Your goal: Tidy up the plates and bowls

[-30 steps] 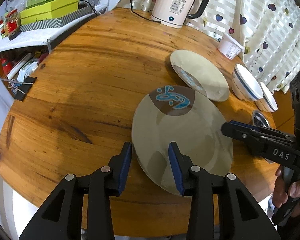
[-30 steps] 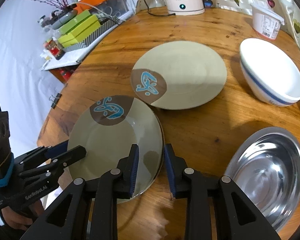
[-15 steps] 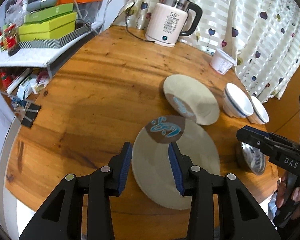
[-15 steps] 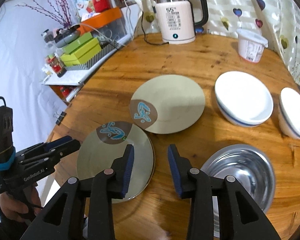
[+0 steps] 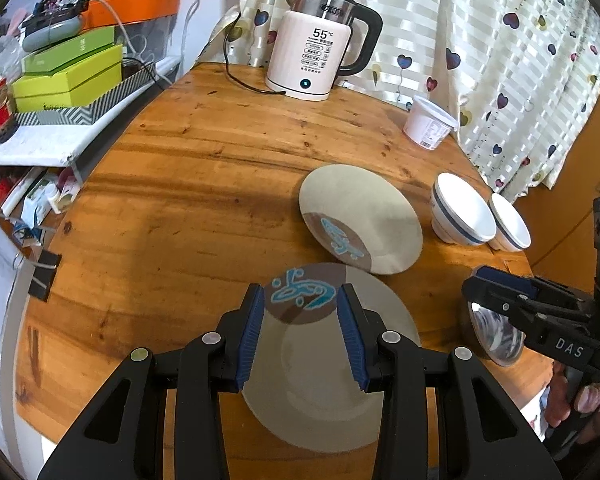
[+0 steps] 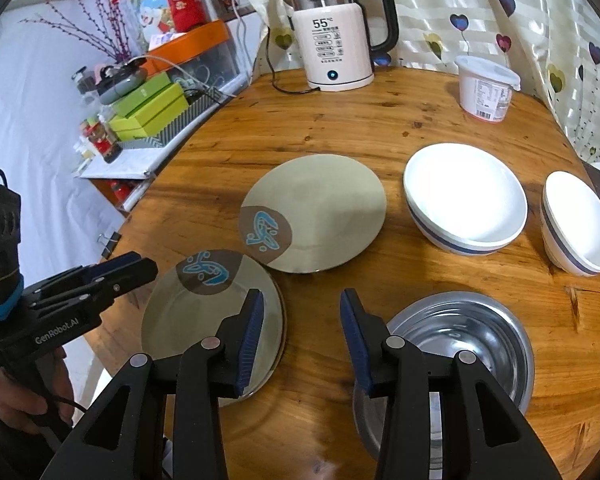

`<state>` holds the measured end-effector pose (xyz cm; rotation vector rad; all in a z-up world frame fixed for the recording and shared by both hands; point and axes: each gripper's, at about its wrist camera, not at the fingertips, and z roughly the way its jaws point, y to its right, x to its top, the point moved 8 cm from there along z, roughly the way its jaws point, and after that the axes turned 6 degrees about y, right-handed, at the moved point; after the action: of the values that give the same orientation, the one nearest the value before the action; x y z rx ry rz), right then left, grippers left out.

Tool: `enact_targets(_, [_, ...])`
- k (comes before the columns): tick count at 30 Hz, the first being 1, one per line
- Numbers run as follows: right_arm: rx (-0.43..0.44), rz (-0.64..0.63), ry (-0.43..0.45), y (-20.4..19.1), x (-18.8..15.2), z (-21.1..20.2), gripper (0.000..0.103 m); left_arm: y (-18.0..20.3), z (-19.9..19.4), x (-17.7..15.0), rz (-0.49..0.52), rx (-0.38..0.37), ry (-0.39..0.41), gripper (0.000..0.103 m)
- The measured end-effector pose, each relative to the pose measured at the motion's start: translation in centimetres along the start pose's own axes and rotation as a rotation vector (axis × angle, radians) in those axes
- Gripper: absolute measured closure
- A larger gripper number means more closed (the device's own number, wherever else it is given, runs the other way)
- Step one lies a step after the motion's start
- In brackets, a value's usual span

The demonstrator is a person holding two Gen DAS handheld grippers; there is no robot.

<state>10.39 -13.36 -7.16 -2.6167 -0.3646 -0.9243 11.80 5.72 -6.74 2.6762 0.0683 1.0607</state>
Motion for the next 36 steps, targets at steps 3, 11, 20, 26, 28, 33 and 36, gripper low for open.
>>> enact_targets(3, [-0.007, 0.006, -0.001, 0.4, 0.1, 0.2, 0.064, 0.1, 0.5, 0.4, 0.000, -0.003, -0.005, 0.064])
enact_targets(11, [-0.016, 0.045, -0.009, 1.3, 0.7, 1.1, 0.064, 0.4, 2.1, 1.3, 0.010, -0.014, -0.027, 0.064])
enact_targets(20, [-0.025, 0.093, -0.019, 2.3, 1.7, 2.3, 0.064, 0.8, 4.2, 2.8, 0.029, -0.035, -0.053, 0.064])
enact_targets(26, [-0.034, 0.133, -0.037, 3.0, 1.9, 3.5, 0.064, 1.4, 6.3, 3.6, 0.049, -0.059, -0.090, 0.064])
enact_targets(28, [-0.038, 0.145, -0.043, 3.3, 2.0, 3.8, 0.064, 1.6, 6.8, 3.8, 0.052, -0.064, -0.098, 0.064])
enact_targets(33, [-0.054, 0.172, -0.063, 3.9, 2.3, 4.8, 0.064, 1.3, 8.4, 4.5, 0.049, -0.068, -0.122, 0.064])
enact_targets(36, [-0.064, 0.174, -0.072, 4.1, 2.5, 5.3, 0.064, 1.2, 9.3, 4.7, 0.043, -0.071, -0.136, 0.064])
